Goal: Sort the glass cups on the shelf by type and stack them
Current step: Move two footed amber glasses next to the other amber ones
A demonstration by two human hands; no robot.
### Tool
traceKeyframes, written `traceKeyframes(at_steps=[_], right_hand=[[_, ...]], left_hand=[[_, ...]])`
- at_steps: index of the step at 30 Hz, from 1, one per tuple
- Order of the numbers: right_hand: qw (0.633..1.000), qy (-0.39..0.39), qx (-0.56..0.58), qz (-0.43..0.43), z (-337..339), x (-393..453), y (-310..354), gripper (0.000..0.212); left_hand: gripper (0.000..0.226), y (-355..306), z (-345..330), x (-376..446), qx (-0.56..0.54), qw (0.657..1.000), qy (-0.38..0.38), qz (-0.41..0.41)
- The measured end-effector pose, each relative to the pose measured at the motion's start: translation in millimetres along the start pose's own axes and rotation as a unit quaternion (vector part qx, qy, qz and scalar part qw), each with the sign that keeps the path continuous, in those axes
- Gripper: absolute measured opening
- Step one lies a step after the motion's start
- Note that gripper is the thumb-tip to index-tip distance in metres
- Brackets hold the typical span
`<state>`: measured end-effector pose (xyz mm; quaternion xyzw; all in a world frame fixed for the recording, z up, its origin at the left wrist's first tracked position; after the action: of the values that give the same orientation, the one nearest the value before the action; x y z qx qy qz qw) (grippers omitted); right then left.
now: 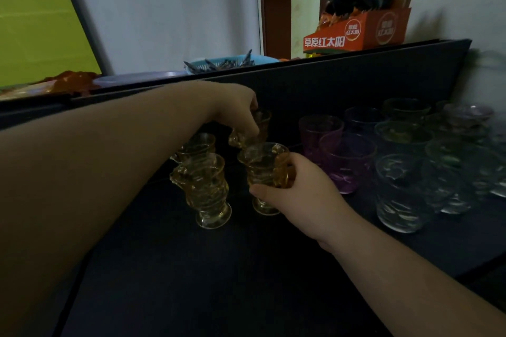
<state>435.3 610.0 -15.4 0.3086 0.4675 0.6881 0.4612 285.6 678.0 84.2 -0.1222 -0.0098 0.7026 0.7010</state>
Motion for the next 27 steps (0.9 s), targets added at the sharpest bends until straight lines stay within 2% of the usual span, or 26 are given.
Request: traceKeyframes(at_steps=[3,12,17,21,27], right_hand=[[1.000,0.005,0.000,0.001,-1.3,0.7,-0.9,0.058],[1.000,0.005,-0.006,0.003,-1.4,-2.1,1.9,0.058],[1.000,0.010,-0.009,0.001,-4.0,-2.0,3.2,0.057],[1.000,0.010,-0.007,0.000,-5.6,-0.7,2.5,0.059],[1.000,0.008,-0.012,0.000,-10.9,2.7,5.1,0.062]], left_hand=[[0.071,-0.1,-11.4,2.1,0.043,0.999,0.018,-0.007],[0.083,6.2,-17.5,-4.2,0.090,0.995,0.041,0.003],[0.092,12.3,-20.9,-10.3,0.068,0.997,0.040,0.018],[0.091,11.1,-6.9,-29.3,0.039,0.999,0.007,0.005],[0.069,9.3,25.3,-77.2,-0.029,0.992,-0.121,-0.023]])
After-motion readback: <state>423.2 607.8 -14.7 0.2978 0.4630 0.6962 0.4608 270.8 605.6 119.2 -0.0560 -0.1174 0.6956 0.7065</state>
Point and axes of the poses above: each hand's wrist, its own x-axis towards the middle knuckle, its own z-axis out of the back of the hand, y = z × x, the point moved 9 cm from there along x, towards the middle knuckle, and after that the axes turned 7 degrees about -z, right-handed, at the moved point
